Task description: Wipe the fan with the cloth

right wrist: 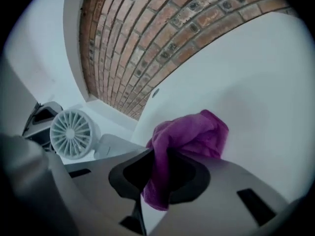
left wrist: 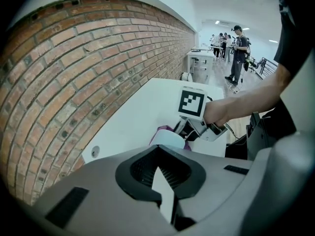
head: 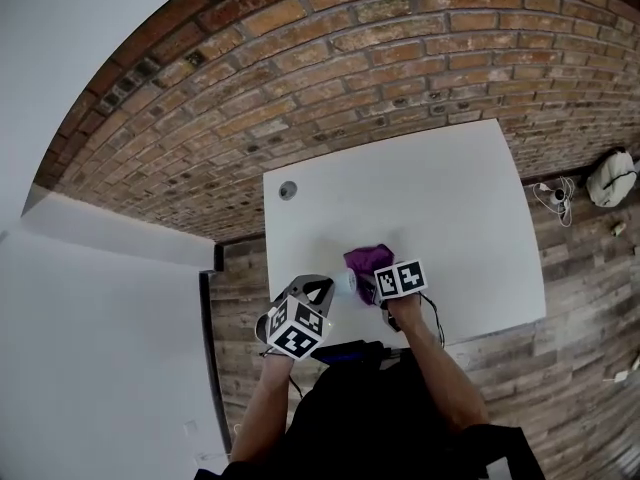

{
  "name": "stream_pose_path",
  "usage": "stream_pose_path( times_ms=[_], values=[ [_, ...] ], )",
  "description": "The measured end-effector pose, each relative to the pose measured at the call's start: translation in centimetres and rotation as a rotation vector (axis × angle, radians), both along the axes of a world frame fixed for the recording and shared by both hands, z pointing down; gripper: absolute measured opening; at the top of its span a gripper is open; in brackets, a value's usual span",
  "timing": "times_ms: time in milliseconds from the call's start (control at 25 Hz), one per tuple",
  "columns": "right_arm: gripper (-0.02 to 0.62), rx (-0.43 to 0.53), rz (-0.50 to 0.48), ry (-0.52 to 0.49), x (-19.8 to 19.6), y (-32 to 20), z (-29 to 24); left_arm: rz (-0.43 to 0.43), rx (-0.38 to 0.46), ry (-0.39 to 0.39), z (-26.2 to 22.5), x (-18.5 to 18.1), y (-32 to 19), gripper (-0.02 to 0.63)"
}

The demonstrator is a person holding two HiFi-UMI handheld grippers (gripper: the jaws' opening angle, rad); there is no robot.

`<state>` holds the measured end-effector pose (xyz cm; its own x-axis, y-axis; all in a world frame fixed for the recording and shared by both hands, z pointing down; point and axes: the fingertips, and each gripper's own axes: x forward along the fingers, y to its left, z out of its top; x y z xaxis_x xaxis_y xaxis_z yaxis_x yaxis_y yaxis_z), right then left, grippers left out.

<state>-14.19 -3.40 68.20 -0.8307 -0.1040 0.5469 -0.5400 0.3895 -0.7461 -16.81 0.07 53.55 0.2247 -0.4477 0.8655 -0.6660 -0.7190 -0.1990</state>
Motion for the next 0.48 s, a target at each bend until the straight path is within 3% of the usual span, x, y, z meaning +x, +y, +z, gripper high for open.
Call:
stream_pose_path(
  times_ms=[200,400,480],
  values=[
    [0.063,-0.001,-0.221,0.071,1.2,5.3,0.2,-0.002,0.002,0.007,-0.1,-0.1,-0.1,0.001],
    [0.063,0.107,-0.011,0.021,2.0,-2.0,-2.1,-0.006,0.007,0.014,0.0,-0.2,0.0,0.0],
    [0.063,0.133,0.006,0.009,1.1,-4.2,-2.4,-0.009,0.011,0.016,0.0,-0.2,0.0,0.0]
  ],
)
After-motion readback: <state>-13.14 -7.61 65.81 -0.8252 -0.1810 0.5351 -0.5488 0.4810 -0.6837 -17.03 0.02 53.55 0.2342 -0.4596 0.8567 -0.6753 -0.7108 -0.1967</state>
